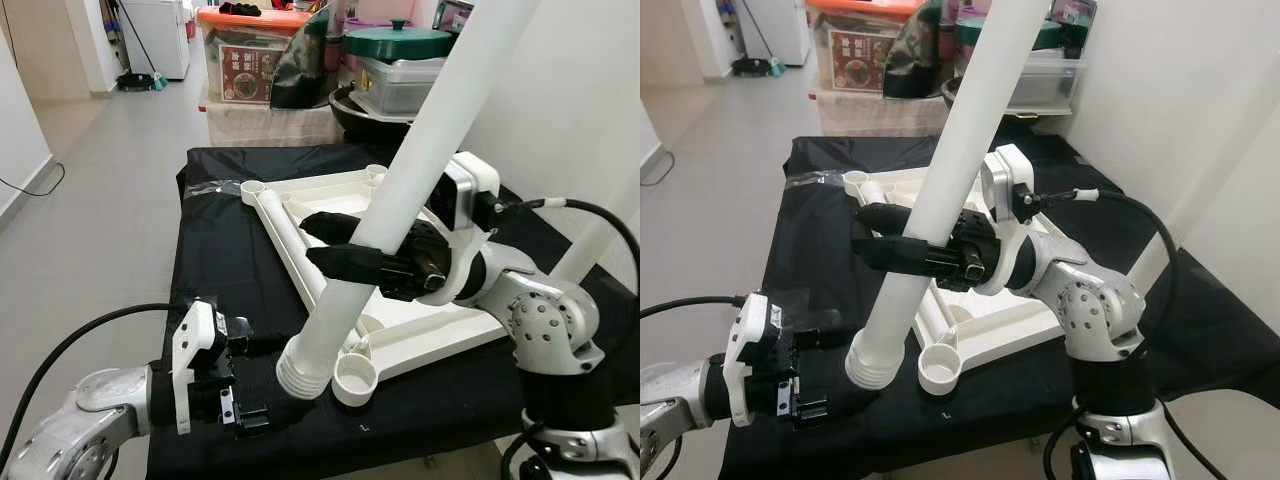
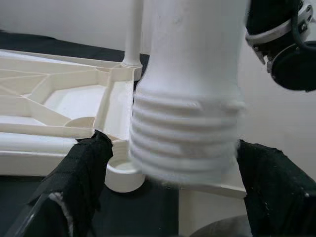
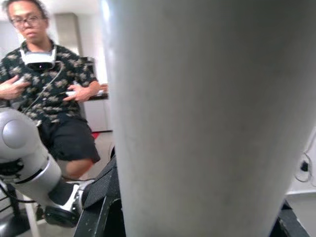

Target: Building children table

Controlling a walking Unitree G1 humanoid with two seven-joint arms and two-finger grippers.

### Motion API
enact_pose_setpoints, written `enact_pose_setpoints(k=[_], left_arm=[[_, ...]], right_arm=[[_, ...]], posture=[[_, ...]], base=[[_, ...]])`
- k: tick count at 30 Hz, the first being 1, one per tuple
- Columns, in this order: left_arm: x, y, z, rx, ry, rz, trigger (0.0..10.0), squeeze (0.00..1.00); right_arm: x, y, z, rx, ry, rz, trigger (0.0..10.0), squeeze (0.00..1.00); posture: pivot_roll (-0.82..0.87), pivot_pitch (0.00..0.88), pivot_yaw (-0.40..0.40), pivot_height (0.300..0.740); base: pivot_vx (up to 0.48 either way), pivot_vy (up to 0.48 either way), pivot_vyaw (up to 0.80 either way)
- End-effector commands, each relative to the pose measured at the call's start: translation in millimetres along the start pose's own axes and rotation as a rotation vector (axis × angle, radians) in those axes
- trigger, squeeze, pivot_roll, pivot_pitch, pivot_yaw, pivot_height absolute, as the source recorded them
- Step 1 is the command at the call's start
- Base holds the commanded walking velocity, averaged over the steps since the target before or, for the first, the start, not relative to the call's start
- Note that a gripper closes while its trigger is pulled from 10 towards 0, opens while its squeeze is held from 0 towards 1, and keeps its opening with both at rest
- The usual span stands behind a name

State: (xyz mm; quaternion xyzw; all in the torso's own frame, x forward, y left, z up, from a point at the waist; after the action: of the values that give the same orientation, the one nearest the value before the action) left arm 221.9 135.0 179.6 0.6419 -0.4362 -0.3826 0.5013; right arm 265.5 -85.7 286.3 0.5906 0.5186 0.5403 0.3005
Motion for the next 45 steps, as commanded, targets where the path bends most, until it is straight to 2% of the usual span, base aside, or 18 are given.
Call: enact_pose_setpoints(k=[1,11,12,13,14,25,27,28,29,36,37,38,39,40,42,43,44,45], left_arm=[[2.7,-1,2.5,-0.019,-0.043,-0.005,10.0,0.0],[11.8,-1,7.3,-0.011,-0.106,0.005,10.0,0.0],[12.0,-1,7.1,-0.007,-0.106,0.006,7.5,0.0],[12.0,-1,7.1,-0.007,-0.106,0.006,7.5,0.0],[12.2,-1,6.3,-0.007,-0.097,0.017,0.0,0.0],[9.7,0,7.7,0.006,-0.098,0.038,0.0,0.0],[9.8,0,7.6,0.008,-0.097,0.034,0.0,0.0],[10.0,-1,7.3,0.009,-0.093,0.032,0.0,0.0],[10.1,-1,7.3,0.01,-0.092,0.03,0.0,0.0],[10.7,-2,1.4,0.039,-0.043,0.011,0.0,0.0],[11.0,-4,-3.4,0.056,0.001,-0.014,3.0,0.0],[11.4,-8,-11.0,0.091,0.07,-0.057,2.7,0.0],[11.4,-8,-11.0,0.091,0.07,-0.057,2.7,0.0],[11.6,-11,-19.4,0.122,0.149,-0.091,3.3,0.0],[11.6,-11,-19.4,0.122,0.149,-0.091,3.3,0.0],[11.5,-14,-28.5,0.145,0.237,-0.116,4.5,0.0],[11.5,-14,-28.5,0.145,0.237,-0.116,4.5,0.0],[7.7,-21,-60.3,0.2,0.554,-0.195,3.4,0.0]], right_arm=[[5.5,-1,-2.7,-0.013,0.027,0.004,10.0,0.0],[13.5,-6,-0.1,0.001,0.041,0.001,10.0,0.0],[13.7,-7,0.0,0.0,0.04,0.002,10.0,0.0],[13.7,-7,0.0,0.0,0.04,0.002,10.0,0.0],[13.6,-7,0.4,-0.001,0.036,0.0,10.0,0.0],[11.7,-10,5.3,-0.001,-0.009,0.003,10.0,0.0],[11.4,-10,6.4,0.005,-0.019,0.002,10.0,0.04],[11.1,-11,7.5,0.011,-0.029,0.001,10.0,0.44],[10.8,-12,8.5,0.017,-0.039,0.001,10.0,1.0],[7.5,-13,15.5,0.02,-0.128,0.021,10.0,1.0],[5.8,-11,19.6,0.018,-0.185,0.046,10.0,1.0],[3.6,-8,25.2,0.024,-0.256,0.086,10.0,1.0],[3.6,-8,25.2,0.024,-0.256,0.086,10.0,1.0],[0.7,-6,32.6,0.02,-0.344,0.118,10.0,1.0],[0.7,-6,32.6,0.02,-0.344,0.118,10.0,1.0],[-2.7,-5,40.2,0.035,-0.429,0.149,10.0,1.0],[-2.7,-5,40.2,0.035,-0.429,0.149,10.0,1.0],[-7.6,-7,51.5,0.116,-0.592,0.267,10.0,0.69]], posture=[[0.05,0.0,-0.09,0.74],[0.05,0.0,-0.09,0.74],[0.05,0.0,-0.09,0.74],[0.05,0.0,-0.09,0.74],[0.05,0.0,-0.09,0.74],[0.05,0.0,-0.093,0.74],[0.05,0.0,-0.093,0.74],[0.05,0.0,-0.093,0.74],[0.05,0.0,-0.093,0.74],[0.04,0.0,-0.096,0.74],[0.04,0.0,-0.097,0.74],[0.04,0.0,-0.096,0.74],[0.04,0.0,-0.096,0.74],[0.04,0.0,-0.096,0.74],[0.04,0.0,-0.096,0.74],[0.04,0.0,-0.095,0.74],[0.04,0.0,-0.095,0.74],[0.04,0.0,-0.097,0.74]], base=[[0.0,0.0,0.0],[0.0,0.0,0.0],[0.0,0.0,0.0],[0.0,0.0,0.0],[0.0,0.0,0.0],[0.0,0.0,0.0],[0.0,0.0,0.0],[0.0,0.0,0.0],[0.0,0.0,0.0],[0.0,0.0,0.0],[0.0,0.0,0.0],[0.0,0.0,0.0],[0.0,0.0,0.0],[0.0,0.0,0.0],[0.0,0.0,0.0],[0.0,0.0,0.0],[0.0,0.0,0.0],[0.0,0.0,0.0]])
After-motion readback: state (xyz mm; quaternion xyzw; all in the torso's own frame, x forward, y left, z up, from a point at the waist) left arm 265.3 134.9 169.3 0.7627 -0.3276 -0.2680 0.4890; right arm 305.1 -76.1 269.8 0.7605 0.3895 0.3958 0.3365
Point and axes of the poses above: a point about 5 cm out from each wrist's last joint towards the gripper, its own x axis pointing out of the wrist towards the gripper, its own y axis along the axis of the wrist's last joint, z = x × y, the point moved 1 cm from there along x, pointing out of the wrist towards the gripper, and after that the axes turned 13 degrees about x, right-handed, at the moved point
